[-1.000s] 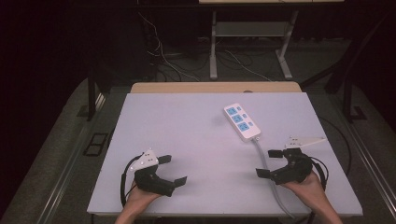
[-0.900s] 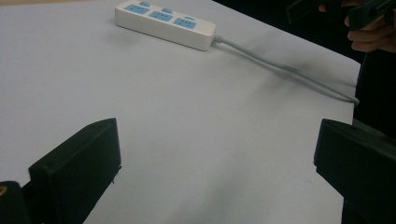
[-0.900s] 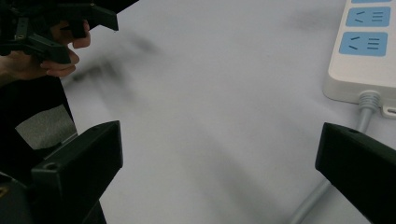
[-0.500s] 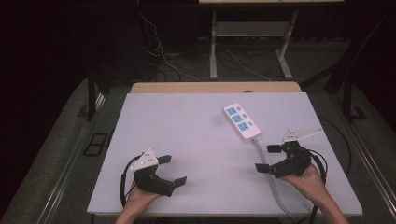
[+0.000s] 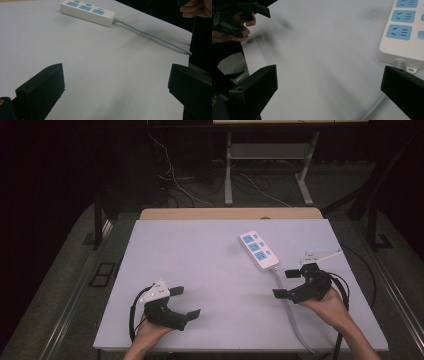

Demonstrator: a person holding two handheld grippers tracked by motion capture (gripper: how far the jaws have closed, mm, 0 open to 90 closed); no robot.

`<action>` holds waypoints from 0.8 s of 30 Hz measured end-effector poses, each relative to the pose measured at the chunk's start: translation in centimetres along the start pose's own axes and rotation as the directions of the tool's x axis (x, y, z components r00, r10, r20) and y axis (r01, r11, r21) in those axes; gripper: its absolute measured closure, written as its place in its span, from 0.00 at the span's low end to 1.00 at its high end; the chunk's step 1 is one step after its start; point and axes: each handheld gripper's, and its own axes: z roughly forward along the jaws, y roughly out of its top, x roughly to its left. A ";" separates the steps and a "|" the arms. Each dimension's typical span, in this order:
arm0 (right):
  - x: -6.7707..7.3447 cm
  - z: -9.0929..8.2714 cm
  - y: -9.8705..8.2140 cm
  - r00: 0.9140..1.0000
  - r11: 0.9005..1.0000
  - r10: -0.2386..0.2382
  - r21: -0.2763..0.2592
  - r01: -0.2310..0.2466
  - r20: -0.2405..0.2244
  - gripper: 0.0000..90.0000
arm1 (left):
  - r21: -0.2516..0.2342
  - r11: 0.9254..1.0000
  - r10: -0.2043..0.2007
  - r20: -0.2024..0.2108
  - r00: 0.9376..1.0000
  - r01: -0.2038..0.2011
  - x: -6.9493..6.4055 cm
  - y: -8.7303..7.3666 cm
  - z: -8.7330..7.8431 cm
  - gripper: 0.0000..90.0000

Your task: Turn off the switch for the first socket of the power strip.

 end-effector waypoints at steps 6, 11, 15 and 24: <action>-0.5 0.1 0.7 1.000 1.000 -0.003 0.014 0.003 0.001 0.01 | 0.001 1.000 0.001 -0.001 1.000 -0.001 0.0 0.0 0.0 0.00; -0.9 0.3 1.2 1.000 1.000 0.003 0.021 -0.003 0.004 0.01 | 0.000 1.000 0.000 -0.001 1.000 0.000 0.0 0.0 0.1 0.00; -1.2 0.3 1.4 1.000 1.000 0.003 0.028 -0.003 0.007 0.01 | 0.003 1.000 0.002 0.001 1.000 -0.002 0.1 0.0 0.1 0.00; -2.1 0.7 1.8 1.000 0.999 0.012 0.034 -0.012 0.003 0.01 | 0.001 1.000 0.002 -0.001 1.000 -0.002 0.1 0.0 0.1 0.00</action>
